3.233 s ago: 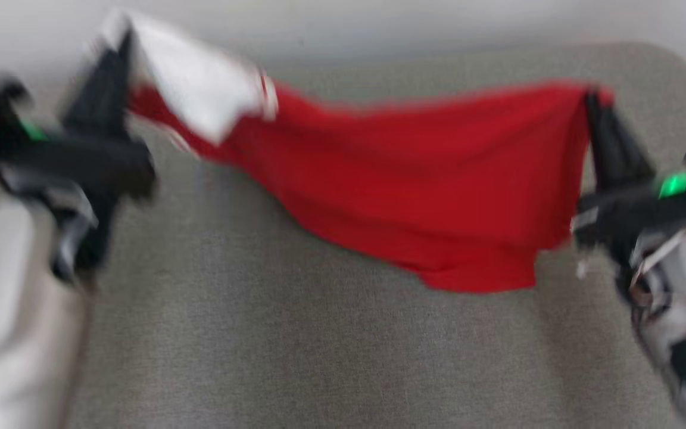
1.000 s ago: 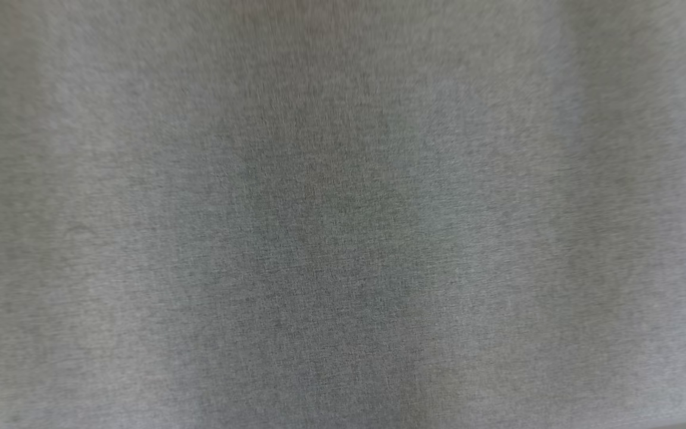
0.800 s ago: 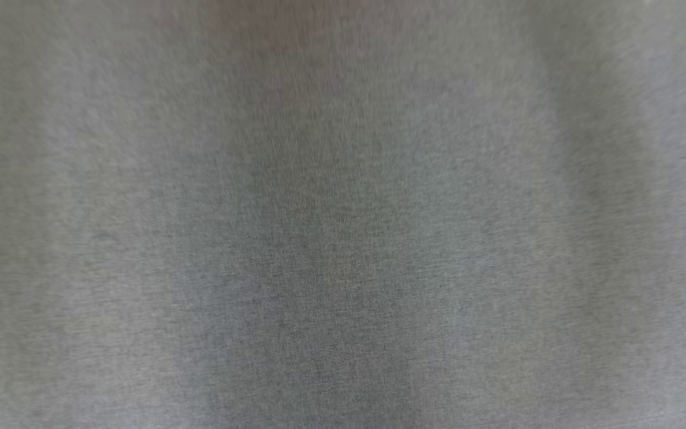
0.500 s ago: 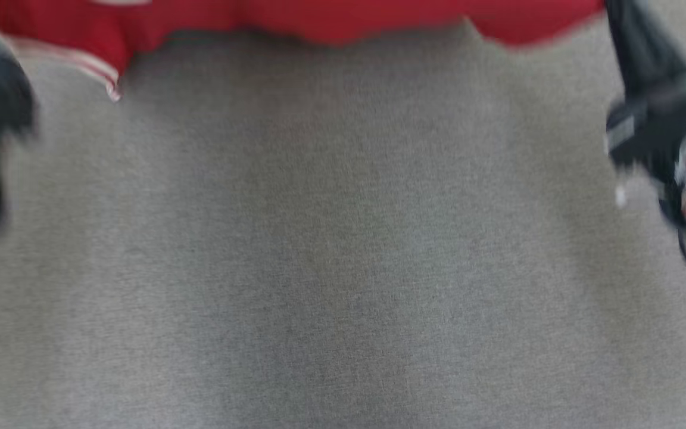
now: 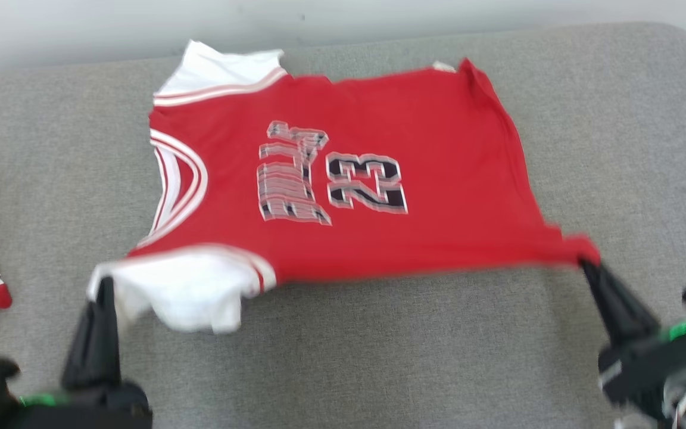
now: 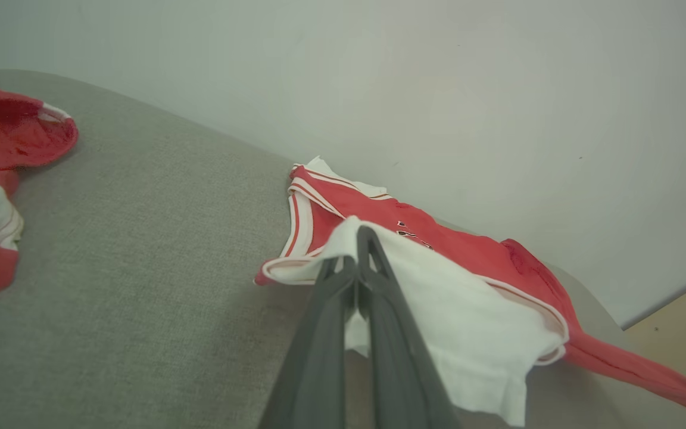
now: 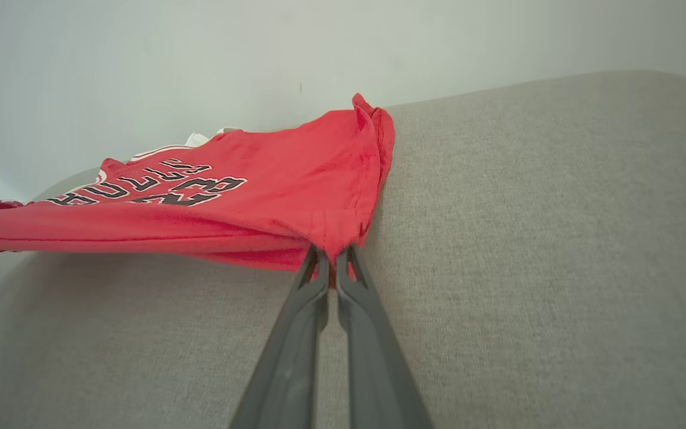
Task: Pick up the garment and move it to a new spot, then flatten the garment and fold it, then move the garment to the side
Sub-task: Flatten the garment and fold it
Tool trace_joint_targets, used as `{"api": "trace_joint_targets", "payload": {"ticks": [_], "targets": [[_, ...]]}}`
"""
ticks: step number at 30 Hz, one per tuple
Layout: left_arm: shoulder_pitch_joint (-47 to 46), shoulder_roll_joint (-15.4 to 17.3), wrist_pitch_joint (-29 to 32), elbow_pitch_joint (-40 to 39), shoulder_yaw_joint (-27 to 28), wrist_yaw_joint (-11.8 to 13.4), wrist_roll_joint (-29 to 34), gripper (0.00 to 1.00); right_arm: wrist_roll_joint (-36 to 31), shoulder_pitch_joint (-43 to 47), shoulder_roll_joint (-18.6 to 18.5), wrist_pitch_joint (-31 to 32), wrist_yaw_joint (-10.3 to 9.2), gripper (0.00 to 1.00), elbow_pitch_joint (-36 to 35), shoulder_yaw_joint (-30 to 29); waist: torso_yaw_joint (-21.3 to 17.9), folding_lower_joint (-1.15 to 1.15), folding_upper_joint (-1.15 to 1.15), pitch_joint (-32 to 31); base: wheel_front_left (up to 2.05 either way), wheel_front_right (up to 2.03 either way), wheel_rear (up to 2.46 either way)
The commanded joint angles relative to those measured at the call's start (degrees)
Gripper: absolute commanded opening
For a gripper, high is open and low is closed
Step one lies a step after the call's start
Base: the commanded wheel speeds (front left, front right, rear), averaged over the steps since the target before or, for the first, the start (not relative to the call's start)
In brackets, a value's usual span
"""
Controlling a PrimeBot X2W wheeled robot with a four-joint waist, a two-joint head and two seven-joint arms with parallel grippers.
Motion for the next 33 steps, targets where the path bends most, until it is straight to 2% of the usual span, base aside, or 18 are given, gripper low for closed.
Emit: {"api": "trace_joint_targets", "payload": {"ticks": [1,5,10,18,22,26,33], "targets": [[3.95,-1.55,-0.12,-0.29,1.61,-0.32,0.55,0.0,-1.3,4.8,1.15,0.58,-0.16,0.0,-1.0,-2.68,0.4,0.01,0.01,-0.52,0.0,0.0,0.0],[10.65,-4.42,-0.13,0.77,2.98,-1.81,1.4,0.0,-4.18,14.36,3.81,2.09,-0.16,0.0,-3.09,-7.14,1.21,0.01,0.01,-1.36,0.0,0.0,0.0],[15.49,-7.34,-0.12,3.55,1.91,-3.94,2.21,0.0,-8.0,23.61,7.0,4.57,-0.16,0.0,-6.19,-11.0,1.66,0.01,0.01,-2.28,0.0,0.0,0.0],[16.78,-9.35,-0.13,8.38,1.13,-6.7,3.38,0.0,-10.96,29.79,10.24,7.76,-0.17,0.0,-9.17,-14.48,1.75,0.01,0.01,-2.54,0.0,0.0,0.0],[14.07,-9.71,-0.12,9.03,1.85,-8.53,4.26,0.0,-10.92,29.11,12.18,8.23,-0.17,0.0,-9.74,-16.24,2.02,0.01,0.01,-2.49,0.0,0.0,0.0],[10.74,-8.42,0.27,8.65,2.11,-9.88,5.23,0.0,-11.07,25.73,13.51,8.78,-0.17,0.0,-10.65,-17.71,1.72,0.01,0.01,-2.1,0.0,0.0,0.0],[-0.28,-5.71,4.06,10.07,1.37,-11.57,6.6,0.0,-11.45,14.33,14.64,11.11,-0.17,0.0,-9.0,-16.46,-0.26,0.01,0.01,-0.21,0.0,0.0,0.0]]}}
